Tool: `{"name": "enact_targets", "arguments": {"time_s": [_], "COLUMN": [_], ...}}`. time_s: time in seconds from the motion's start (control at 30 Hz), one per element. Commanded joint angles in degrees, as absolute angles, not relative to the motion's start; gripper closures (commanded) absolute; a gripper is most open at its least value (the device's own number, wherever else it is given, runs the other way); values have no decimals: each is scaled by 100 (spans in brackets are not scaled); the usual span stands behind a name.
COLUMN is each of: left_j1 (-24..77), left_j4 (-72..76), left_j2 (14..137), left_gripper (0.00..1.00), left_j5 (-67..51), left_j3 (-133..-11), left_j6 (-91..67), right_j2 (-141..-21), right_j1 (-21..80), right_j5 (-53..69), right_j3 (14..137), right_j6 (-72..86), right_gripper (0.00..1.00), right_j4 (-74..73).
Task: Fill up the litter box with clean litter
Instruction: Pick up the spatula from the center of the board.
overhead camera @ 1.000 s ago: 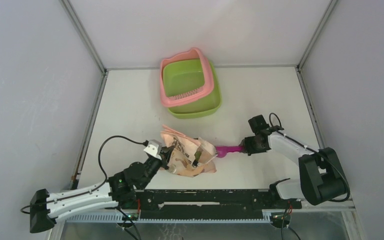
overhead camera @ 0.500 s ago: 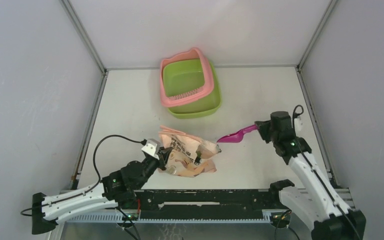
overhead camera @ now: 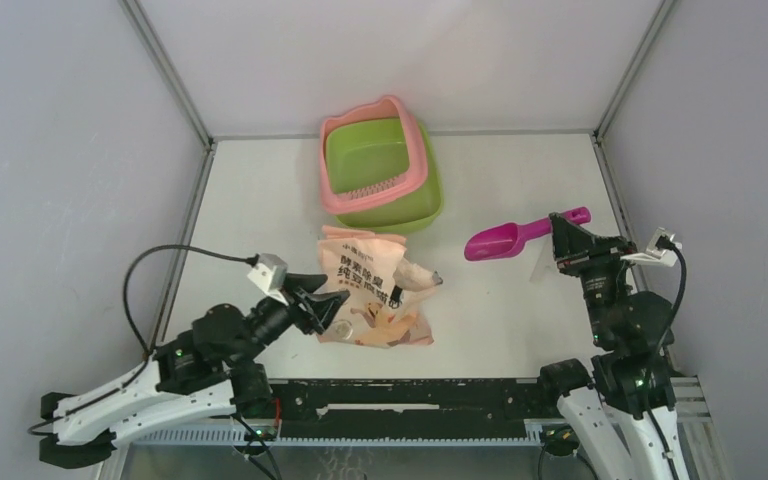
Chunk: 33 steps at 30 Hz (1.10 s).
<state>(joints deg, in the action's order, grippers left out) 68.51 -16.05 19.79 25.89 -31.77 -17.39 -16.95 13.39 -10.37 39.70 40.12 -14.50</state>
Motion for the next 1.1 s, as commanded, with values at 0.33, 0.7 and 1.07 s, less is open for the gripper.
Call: {"name": "enact_targets", "arguments": {"time_s": [0.33, 0.7, 1.07], "left_j1": [6873, 6873, 6873], "left_j4": [-1128, 647, 1723], "left_j2": [2534, 2969, 3661], "left_gripper": [26, 21, 21], "left_j5": [823, 278, -236], "left_j3": [-4430, -4017, -3783], "left_j6": [-2683, -3123, -3647], "right_j2": [-2347, -2896, -3149], "right_j1": [1802, 3542, 4474], "right_j5": [2348, 1737, 815], "right_j3": [4306, 4299, 4307], "right_j6": [5032, 4904, 4237], "right_gripper": [100, 100, 100], "right_j4": [1532, 2808, 2928]}}
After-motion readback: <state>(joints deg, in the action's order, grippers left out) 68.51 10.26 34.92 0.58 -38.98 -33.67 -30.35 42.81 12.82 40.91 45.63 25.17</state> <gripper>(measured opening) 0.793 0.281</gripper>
